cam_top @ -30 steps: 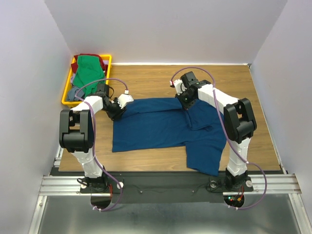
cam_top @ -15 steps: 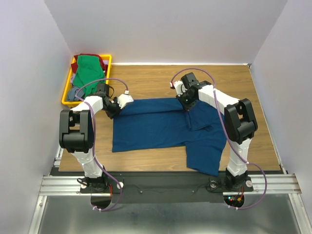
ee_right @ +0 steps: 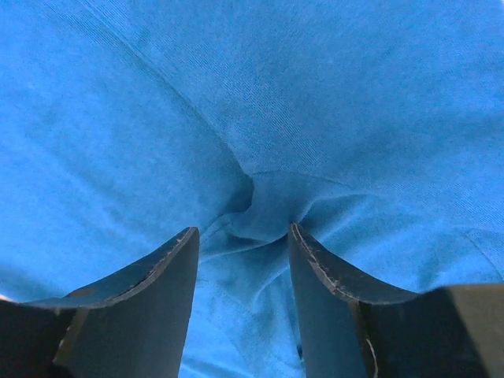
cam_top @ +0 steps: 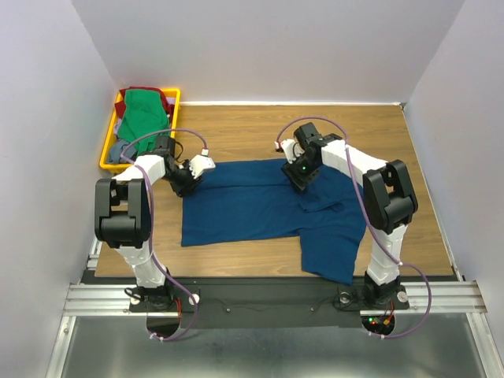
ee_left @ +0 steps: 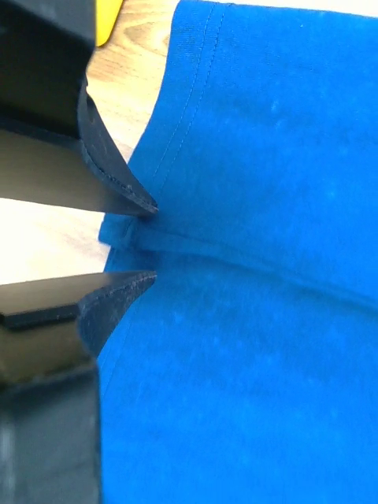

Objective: Fold and stack the t-shirts
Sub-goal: Fold the tshirt

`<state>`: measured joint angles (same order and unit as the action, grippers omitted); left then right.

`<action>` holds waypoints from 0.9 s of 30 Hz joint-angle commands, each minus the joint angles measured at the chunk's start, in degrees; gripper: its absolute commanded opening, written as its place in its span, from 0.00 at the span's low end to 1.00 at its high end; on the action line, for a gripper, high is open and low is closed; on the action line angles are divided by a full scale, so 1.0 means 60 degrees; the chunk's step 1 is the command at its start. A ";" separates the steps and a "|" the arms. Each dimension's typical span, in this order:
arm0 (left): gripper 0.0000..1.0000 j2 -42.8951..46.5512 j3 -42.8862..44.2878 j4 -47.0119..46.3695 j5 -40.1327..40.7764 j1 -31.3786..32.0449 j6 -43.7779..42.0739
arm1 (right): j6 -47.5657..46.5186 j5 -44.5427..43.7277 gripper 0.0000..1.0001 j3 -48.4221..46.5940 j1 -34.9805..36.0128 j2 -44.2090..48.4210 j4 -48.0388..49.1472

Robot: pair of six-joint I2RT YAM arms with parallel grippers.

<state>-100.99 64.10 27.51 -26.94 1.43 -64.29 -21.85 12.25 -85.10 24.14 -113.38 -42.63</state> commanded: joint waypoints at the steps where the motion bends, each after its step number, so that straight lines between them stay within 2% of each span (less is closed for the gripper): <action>1: 0.46 0.0967 0.0478 0.0615 -0.0987 -0.0019 0.0036 | 0.0227 0.0360 0.55 -0.0742 -0.0505 0.0791 -0.0248; 4: 0.47 0.1201 0.0875 0.0500 -0.1428 0.0069 0.0547 | 0.0520 0.0857 0.53 -0.1153 -0.1252 0.0982 -0.0468; 7: 0.47 0.1261 0.0977 -0.0625 -0.1545 0.0230 0.1453 | 0.0740 0.1035 0.45 -0.1242 -0.2568 0.0953 -0.0672; 12: 0.47 0.0676 0.1197 -0.1288 -0.1604 0.0332 0.2335 | 0.1253 0.1181 0.31 -0.1066 -0.3758 0.0704 -0.0804; 17: 0.47 0.0557 0.0979 -0.1903 -0.1706 0.0712 0.2864 | 0.1502 0.1020 0.30 -0.1182 -0.4432 0.0295 -0.0805; 21: 0.47 0.1010 0.0319 -0.2504 -0.1648 0.1751 0.2820 | 0.1605 0.1093 0.30 -0.1519 -0.4609 -0.0363 -0.0790; 22: 0.47 0.1084 0.0159 -0.2664 -0.1633 0.2276 0.2820 | 0.1648 0.1151 0.31 -0.1621 -0.4682 -0.0496 -0.0776; 27: 0.49 0.1172 0.0069 -0.3250 -0.1590 0.3904 0.3126 | 0.1971 0.1371 0.35 -0.2120 -0.4741 -0.1185 -0.0658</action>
<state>-97.80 65.04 12.56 -34.81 19.38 -47.66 -12.08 18.61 -94.30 -3.51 -118.91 -46.92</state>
